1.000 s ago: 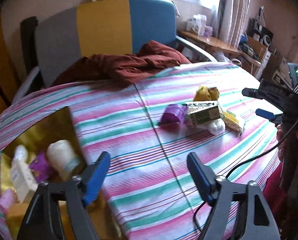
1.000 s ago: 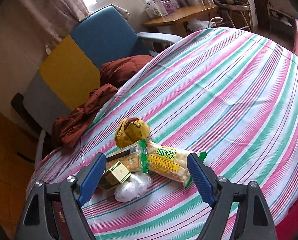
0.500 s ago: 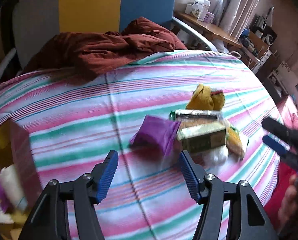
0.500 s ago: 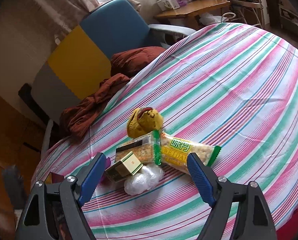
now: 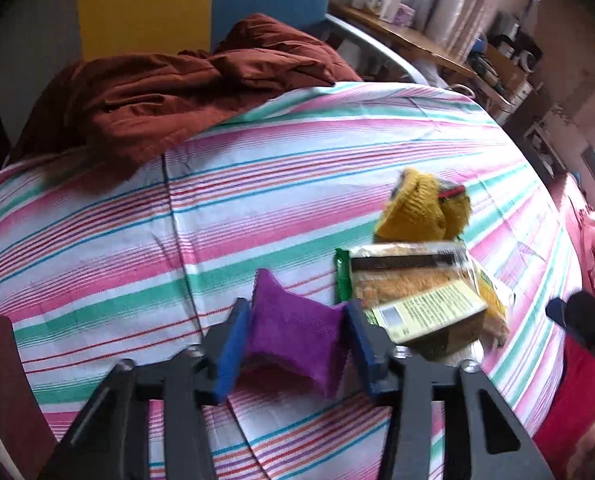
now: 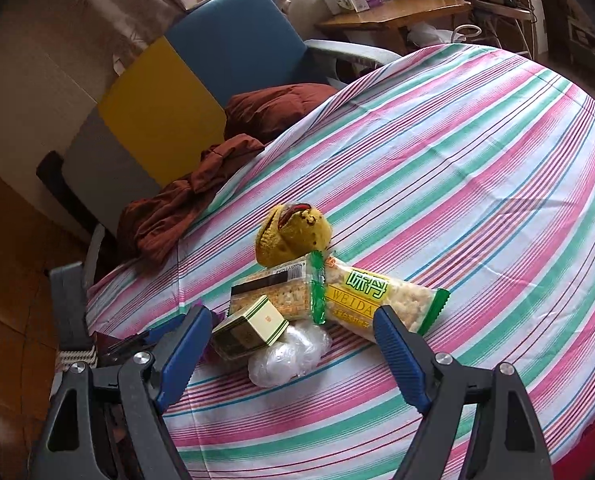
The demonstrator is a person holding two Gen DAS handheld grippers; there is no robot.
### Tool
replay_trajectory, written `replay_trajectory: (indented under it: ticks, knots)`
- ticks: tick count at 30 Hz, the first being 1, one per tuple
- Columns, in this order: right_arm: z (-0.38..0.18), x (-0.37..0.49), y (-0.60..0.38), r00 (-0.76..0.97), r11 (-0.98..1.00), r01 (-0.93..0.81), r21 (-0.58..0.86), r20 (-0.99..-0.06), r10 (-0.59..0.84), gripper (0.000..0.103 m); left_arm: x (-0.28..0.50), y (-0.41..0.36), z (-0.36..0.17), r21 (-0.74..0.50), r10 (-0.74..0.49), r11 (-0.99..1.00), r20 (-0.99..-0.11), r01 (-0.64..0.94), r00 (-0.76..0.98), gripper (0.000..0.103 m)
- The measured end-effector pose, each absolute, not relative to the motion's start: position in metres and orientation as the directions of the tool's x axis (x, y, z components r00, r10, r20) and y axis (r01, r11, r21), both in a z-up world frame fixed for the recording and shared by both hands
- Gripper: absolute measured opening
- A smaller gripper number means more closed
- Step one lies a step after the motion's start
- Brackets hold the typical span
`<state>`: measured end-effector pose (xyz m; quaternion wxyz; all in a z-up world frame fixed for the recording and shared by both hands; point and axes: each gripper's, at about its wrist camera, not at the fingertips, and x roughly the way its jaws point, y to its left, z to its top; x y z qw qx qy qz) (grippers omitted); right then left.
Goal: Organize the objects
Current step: 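Grasp purple packet with left gripper while right gripper grasps green-labelled box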
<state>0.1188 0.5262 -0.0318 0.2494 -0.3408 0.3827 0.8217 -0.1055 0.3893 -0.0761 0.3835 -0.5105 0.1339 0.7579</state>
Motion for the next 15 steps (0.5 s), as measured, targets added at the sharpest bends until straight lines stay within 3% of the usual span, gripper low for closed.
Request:
replay_trajectory:
  ticks: [15]
  knots:
    - [-0.042,0.097,0.520,-0.608,-0.654,-0.642,0.401,-0.785,0.115,0.084,-0.060,0.344,-0.064,-0.196,0.473,-0.687,-0.852,-0.700,-0.226,0.042]
